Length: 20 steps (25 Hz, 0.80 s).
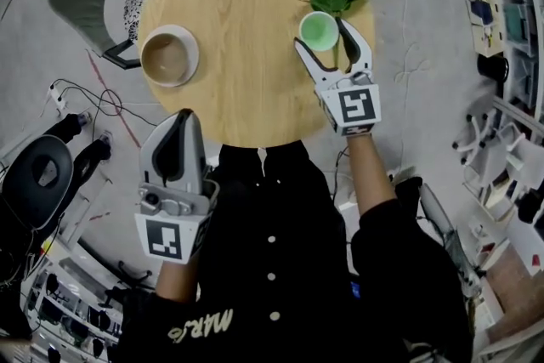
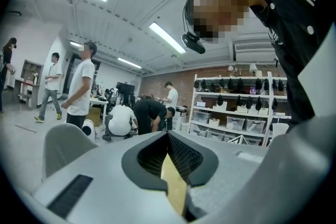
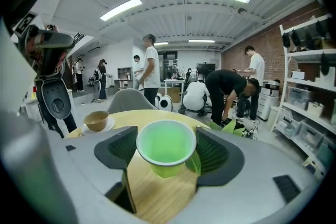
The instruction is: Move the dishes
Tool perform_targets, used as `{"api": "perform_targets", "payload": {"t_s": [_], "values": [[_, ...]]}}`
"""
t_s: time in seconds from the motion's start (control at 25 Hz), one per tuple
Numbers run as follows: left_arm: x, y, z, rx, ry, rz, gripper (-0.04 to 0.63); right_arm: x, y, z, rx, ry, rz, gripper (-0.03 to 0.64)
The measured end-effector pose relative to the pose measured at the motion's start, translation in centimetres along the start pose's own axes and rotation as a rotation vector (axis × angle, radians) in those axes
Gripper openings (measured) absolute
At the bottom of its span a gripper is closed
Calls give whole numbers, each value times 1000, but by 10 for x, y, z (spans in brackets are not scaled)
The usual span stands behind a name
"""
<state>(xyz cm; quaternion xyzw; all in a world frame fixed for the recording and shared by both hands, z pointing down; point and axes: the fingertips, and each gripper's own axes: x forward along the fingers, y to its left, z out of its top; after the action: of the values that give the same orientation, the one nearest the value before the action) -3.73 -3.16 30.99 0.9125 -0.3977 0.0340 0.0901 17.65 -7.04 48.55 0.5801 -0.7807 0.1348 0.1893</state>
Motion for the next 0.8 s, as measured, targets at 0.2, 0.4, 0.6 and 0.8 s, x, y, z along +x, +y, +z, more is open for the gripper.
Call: {"api": "perform_targets", "payload": {"t_s": [0.2,0.4,0.6,0.8], "values": [[9,-8,-5,2,16,-15,3,3,-17,-23,23,20,-27,347],[16,-11,-7,4,29,-21,3,7,-23,-40,32,42,-27,347],[18,-14,-9,5,42,-35,3,9,-25,-53,47,61,-35,347],[18,-14,-12,6,49,-27,3,9,-26,-60,44,64,-35,347]]}}
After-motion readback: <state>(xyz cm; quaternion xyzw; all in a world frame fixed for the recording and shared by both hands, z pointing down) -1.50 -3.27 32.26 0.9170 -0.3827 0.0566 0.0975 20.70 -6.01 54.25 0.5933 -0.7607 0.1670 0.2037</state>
